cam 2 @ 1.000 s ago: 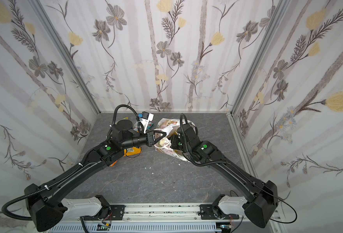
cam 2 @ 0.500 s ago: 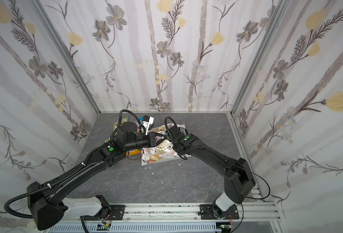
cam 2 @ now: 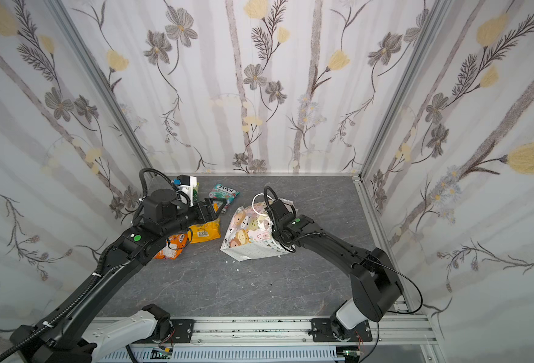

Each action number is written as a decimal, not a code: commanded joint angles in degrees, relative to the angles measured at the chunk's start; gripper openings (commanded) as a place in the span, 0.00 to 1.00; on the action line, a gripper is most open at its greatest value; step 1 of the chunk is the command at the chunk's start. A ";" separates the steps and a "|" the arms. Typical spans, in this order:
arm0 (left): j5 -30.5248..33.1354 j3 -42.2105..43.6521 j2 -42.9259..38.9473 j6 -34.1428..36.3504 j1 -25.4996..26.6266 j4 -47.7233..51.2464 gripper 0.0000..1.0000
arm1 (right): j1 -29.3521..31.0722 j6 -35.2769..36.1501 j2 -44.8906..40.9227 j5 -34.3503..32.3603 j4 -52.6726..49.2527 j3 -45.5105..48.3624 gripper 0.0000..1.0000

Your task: Take the snacks out of the paper bag

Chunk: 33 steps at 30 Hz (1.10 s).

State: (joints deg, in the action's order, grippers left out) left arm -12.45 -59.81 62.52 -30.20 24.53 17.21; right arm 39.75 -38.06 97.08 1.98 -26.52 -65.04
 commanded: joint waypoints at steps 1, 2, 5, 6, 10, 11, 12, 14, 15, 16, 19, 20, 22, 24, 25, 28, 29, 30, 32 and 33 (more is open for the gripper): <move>-7.79 4.29 6.01 0.75 -5.57 -2.38 0.85 | -0.04 -0.03 0.65 2.96 4.91 -0.59 0.54; -13.76 4.87 9.10 -0.55 -6.50 -5.49 0.85 | -0.05 -0.14 1.07 3.36 5.08 -0.83 0.54; -21.30 7.00 15.22 -3.66 -6.28 -13.49 0.82 | -0.08 -0.25 1.77 4.55 5.07 -1.32 0.54; -21.87 8.13 16.00 -4.61 -6.17 -16.15 0.82 | -0.06 -0.33 1.80 4.76 5.08 -1.32 0.54; -22.96 10.85 19.73 -6.95 -6.17 -20.53 0.73 | -0.03 -1.20 1.74 5.48 5.56 -1.06 0.55; -23.06 11.56 20.72 -7.22 -6.14 -21.11 0.67 | 0.00 -1.35 1.77 5.91 5.86 -1.14 0.55; -23.02 12.36 21.42 -7.60 -6.08 -21.97 0.62 | 0.04 -1.51 1.77 6.28 6.08 -1.28 0.55; -22.04 13.86 22.51 -8.05 -6.08 -22.74 0.50 | -0.01 -1.94 2.08 7.17 6.54 -1.57 0.56; -21.84 14.21 23.10 -8.12 -6.07 -23.02 0.45 | -0.01 -2.05 2.29 7.52 6.79 -1.74 0.57; -21.90 14.61 23.75 -8.32 -6.08 -23.62 0.41 | 0.06 -2.13 2.63 8.42 7.22 -1.84 0.58; -22.09 15.55 25.09 -8.94 -6.09 -25.49 0.34 | 0.11 -2.28 4.11 10.21 8.12 -2.56 0.64; -22.41 15.68 25.17 -9.17 -6.05 -26.01 0.33 | 0.22 -2.04 5.10 10.23 7.11 -3.45 0.68; -22.87 16.03 24.93 -9.69 -6.08 -27.07 0.33 | 0.43 -0.97 7.36 9.12 3.93 -5.74 0.73; -22.88 15.95 24.75 -9.76 -6.07 -26.95 0.32 | 0.54 -0.29 9.20 7.96 1.98 -7.09 0.75; -22.97 15.93 24.75 -9.71 -6.03 -26.96 0.31 | 0.51 -0.12 10.12 7.81 1.46 -7.52 0.75; -23.22 16.03 24.95 -10.14 -6.07 -27.55 0.31 | 0.53 0.48 12.73 8.29 0.65 -8.13 0.79; -23.40 16.13 25.09 -10.31 -6.08 -27.90 0.31 | 0.57 0.86 13.68 8.45 0.36 -8.22 0.82; -23.57 16.26 25.31 -10.46 -6.07 -28.16 0.31 | 0.56 1.29 14.48 8.58 -0.04 -8.22 0.85; -24.00 16.37 25.37 -10.58 -6.00 -28.62 0.32 | 0.53 2.56 16.35 8.97 -0.91 -7.97 0.90; -24.11 16.61 25.35 -10.75 -5.92 -29.04 0.32 | 0.51 3.24 17.45 9.29 -1.24 -7.77 0.92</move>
State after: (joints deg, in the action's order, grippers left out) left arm -34.50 -43.57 87.70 -39.92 18.44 -8.91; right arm 40.16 -36.93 112.42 10.37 -25.56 -72.86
